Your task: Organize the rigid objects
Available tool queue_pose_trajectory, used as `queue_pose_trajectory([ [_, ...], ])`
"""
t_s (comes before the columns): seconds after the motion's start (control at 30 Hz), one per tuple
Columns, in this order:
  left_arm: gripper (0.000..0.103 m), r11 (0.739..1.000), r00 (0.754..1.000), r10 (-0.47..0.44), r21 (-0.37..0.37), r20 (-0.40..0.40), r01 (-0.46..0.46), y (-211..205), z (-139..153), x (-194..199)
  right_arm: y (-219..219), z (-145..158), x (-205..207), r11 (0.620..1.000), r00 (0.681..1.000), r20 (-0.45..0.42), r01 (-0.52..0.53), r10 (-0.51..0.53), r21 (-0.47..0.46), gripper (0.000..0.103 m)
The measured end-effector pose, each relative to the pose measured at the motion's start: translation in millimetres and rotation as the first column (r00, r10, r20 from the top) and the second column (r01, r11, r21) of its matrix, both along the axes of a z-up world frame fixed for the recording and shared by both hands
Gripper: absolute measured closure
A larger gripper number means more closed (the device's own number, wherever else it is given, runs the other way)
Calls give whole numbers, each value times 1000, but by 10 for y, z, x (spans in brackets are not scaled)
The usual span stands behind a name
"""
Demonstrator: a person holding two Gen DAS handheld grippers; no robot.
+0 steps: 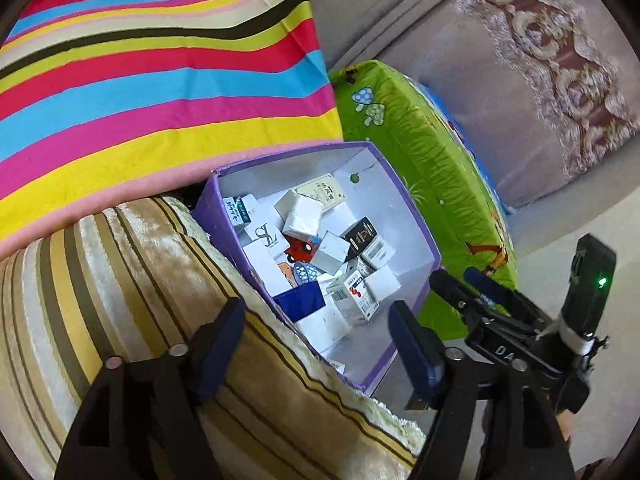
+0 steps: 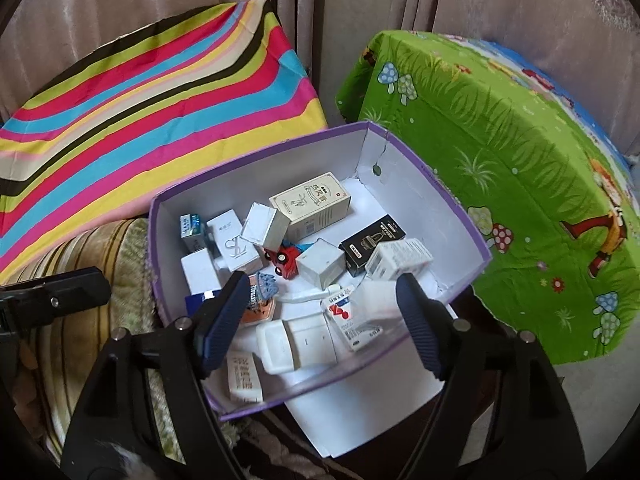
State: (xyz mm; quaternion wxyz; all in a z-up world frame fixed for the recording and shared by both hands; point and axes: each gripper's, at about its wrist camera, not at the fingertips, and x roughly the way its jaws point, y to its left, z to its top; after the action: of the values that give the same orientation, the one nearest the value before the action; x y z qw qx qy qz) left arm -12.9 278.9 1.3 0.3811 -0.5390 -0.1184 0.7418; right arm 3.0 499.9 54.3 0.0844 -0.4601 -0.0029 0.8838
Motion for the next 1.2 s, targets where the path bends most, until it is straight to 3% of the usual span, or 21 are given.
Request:
queue_pose_trajectory([
  [0.1,16,999,1000,-14,-32,-28,13,61,23,69,-50,71,103,1000,1000,-8,0,0,5,24],
  [0.37,4,999,999,-32,-12,-27,32,97,-2,79,-87,139,131,1000,1000,-10,-2,2,26,23],
  [1.2,2,999,999,-30,-17,-31,30,130,-21,62,-132,62,130,1000,1000,12,-7,6,23,23],
])
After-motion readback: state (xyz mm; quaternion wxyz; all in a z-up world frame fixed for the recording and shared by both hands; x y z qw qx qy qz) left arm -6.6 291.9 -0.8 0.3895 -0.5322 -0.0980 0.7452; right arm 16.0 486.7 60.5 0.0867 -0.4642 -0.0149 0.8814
